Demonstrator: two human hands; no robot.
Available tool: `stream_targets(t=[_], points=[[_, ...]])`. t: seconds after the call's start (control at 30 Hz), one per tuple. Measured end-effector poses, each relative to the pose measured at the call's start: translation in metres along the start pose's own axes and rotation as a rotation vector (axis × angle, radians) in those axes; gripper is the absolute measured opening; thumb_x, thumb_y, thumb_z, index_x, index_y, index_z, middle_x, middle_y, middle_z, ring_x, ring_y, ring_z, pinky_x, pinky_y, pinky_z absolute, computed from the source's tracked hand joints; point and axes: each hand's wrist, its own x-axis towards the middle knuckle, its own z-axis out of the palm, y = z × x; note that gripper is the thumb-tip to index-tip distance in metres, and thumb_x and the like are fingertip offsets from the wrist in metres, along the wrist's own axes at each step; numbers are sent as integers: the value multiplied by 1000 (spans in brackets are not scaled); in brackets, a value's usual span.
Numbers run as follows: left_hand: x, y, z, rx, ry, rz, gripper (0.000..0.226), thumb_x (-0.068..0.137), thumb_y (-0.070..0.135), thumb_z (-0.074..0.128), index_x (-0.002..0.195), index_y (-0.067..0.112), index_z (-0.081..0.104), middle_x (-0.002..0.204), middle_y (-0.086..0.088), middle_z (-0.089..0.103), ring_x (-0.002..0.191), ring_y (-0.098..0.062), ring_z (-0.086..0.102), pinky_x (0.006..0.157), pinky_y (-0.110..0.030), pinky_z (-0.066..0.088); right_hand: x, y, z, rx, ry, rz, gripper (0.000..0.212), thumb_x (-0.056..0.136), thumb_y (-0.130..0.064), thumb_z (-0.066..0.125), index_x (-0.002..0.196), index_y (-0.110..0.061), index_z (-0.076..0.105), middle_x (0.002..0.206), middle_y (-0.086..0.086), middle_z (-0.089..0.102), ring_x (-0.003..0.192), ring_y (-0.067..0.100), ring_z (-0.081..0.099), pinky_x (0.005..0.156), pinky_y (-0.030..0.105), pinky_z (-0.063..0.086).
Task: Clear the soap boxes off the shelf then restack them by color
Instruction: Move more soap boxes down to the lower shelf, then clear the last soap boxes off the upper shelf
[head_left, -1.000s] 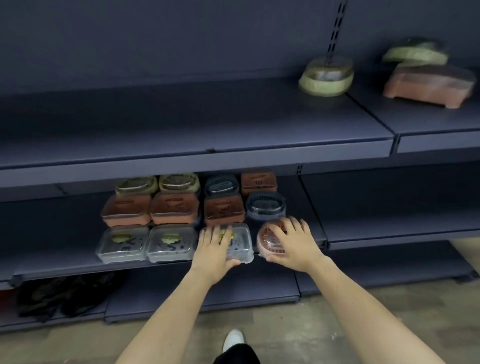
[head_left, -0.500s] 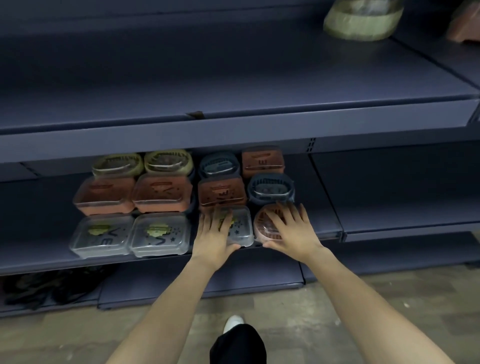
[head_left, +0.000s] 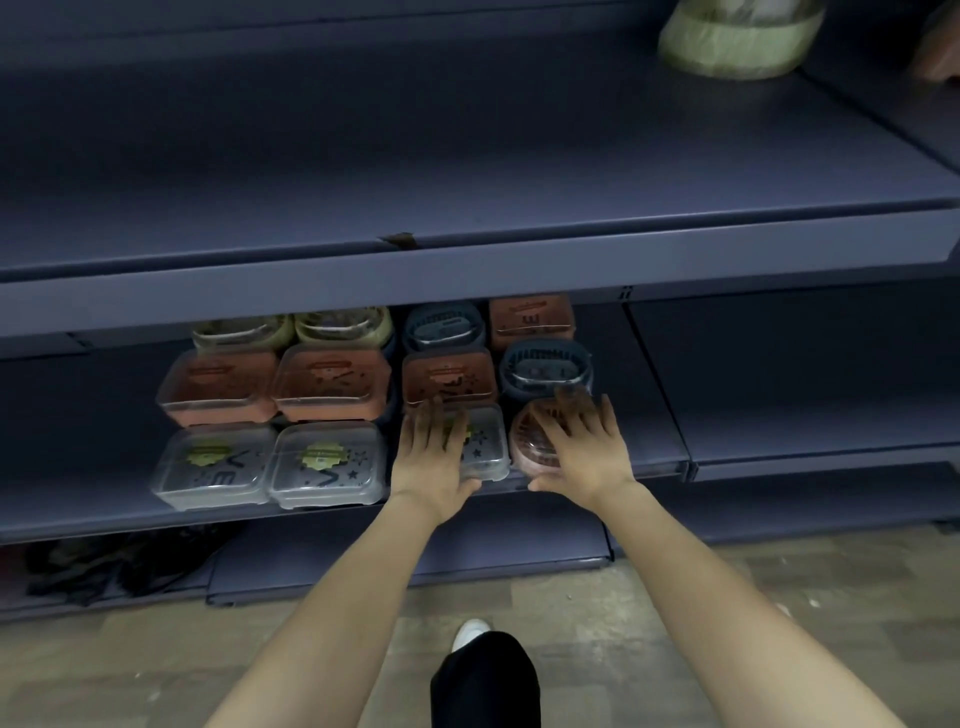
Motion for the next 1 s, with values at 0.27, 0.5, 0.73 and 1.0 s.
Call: stream_targets(t=[0.27,0.5,0.73,1.0], points=[[-46,20,-51,-5,-7,-16,85,93,53,41,150,11,-4,157,-17,-6,144,-33,-9,116,-45,-9,-42,-16,-57,45,2,22,98,78,-62,59,151,-23,7,158,8,-11,145,27,-11,114,48,-9],[-112,53,-128,-222,180,74,68,97,42,38,150,11,10,158,-9,9,146,-23,4,117,-36,-1,-120,-27,-130,177,228,14,86,80,-56,63,149,-19,27,158,9,9,145,31,6,114,51,4],[-168,91,-201,-310,289,359,52,96,32,47,142,12,37,142,-5,45,131,-19,39,109,-28,28,-187,-7,-198,54,489,28,71,67,-46,79,127,-15,57,135,10,53,126,29,50,102,49,39],[-179,129,-273,-226,542,481,41,95,28,47,132,10,50,133,-4,53,125,-22,45,104,-31,32,-208,32,-280,-40,686,-22,52,66,-39,80,109,-13,66,109,3,66,104,24,62,88,36,48]])
